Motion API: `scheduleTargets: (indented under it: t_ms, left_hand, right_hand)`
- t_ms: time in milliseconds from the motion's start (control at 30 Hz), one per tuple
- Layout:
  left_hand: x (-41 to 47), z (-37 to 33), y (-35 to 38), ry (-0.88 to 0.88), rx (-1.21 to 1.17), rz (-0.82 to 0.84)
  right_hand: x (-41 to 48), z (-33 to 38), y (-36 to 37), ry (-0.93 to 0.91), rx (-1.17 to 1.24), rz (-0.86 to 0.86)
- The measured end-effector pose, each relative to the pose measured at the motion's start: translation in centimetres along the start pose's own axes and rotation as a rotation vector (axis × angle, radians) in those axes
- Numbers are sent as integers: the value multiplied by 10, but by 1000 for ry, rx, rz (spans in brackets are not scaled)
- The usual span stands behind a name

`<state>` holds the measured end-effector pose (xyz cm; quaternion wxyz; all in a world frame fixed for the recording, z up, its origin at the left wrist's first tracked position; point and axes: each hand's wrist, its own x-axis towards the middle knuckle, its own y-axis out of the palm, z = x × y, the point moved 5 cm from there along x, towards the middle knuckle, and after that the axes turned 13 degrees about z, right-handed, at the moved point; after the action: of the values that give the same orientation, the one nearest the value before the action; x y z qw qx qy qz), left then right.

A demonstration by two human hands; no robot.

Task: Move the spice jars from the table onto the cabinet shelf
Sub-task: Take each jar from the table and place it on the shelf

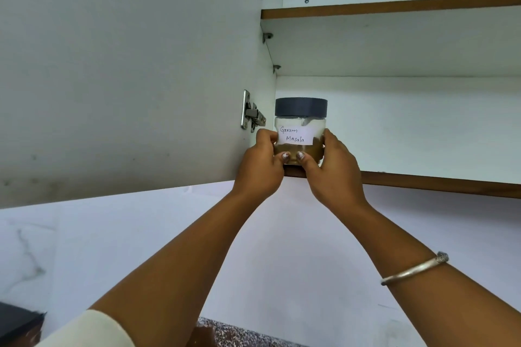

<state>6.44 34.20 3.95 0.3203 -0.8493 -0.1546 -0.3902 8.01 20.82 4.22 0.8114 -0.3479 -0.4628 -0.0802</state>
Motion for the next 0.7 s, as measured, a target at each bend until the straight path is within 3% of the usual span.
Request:
scheduleTargets:
  t_ms: [300, 500, 700]
  left_hand:
    - [11, 0, 2, -27, 282, -63]
    - [13, 1, 10, -43, 461, 34]
    - [15, 8, 21, -136, 488, 158]
  right_hand:
    - [18, 0, 12, 87, -218, 80]
    - [23, 2, 20, 130, -351, 95]
    - [24, 2, 25, 146, -460, 172]
